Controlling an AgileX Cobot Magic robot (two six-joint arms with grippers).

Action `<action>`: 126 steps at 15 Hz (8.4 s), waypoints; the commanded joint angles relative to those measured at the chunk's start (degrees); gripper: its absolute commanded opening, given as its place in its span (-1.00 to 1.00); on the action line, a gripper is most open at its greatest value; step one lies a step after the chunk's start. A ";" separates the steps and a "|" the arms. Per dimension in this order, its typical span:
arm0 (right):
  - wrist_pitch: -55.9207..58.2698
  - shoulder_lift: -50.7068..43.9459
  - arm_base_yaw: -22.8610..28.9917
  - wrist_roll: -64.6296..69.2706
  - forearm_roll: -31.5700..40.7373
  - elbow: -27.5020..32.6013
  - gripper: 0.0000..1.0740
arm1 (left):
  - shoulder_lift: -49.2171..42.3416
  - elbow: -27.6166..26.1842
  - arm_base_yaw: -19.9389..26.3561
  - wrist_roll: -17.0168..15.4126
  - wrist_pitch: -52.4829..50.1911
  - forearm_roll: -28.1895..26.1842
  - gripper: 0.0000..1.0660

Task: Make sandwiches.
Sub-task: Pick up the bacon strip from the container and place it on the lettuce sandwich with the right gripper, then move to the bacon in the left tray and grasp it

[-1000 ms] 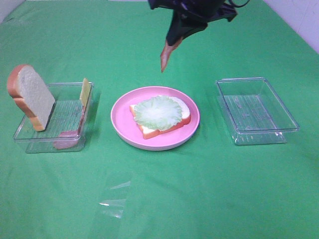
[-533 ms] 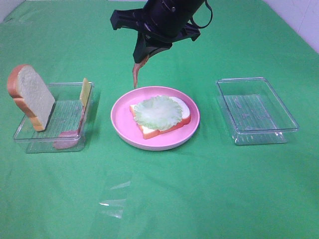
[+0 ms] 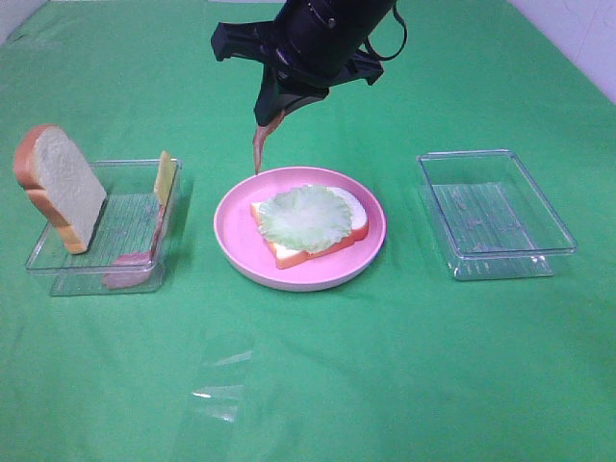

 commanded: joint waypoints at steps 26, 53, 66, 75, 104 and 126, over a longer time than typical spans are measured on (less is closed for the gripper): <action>4.53 7.16 -0.23 6.02 -28.30 -0.29 0.80 | -0.80 0.06 -0.11 0.17 -0.29 0.00 0.88; 21.49 -44.58 -0.23 4.30 -27.85 44.12 0.80 | -0.80 0.06 -0.11 0.17 -0.29 0.00 0.88; 12.61 -104.45 -25.55 4.24 -24.29 66.58 0.80 | -0.80 0.06 -0.11 0.17 -0.29 0.00 0.88; 12.43 -118.89 -25.55 2.98 -24.29 75.29 0.80 | -0.80 0.06 -0.11 0.17 -0.29 0.00 0.88; 12.43 -118.66 -25.44 2.98 -24.29 75.29 0.80 | 0.97 -0.11 -0.11 0.11 -0.57 0.00 0.88; 12.43 -118.66 -25.44 2.98 -24.29 75.29 0.79 | 73.51 -40.57 -0.11 -1.15 -3.27 -13.29 0.88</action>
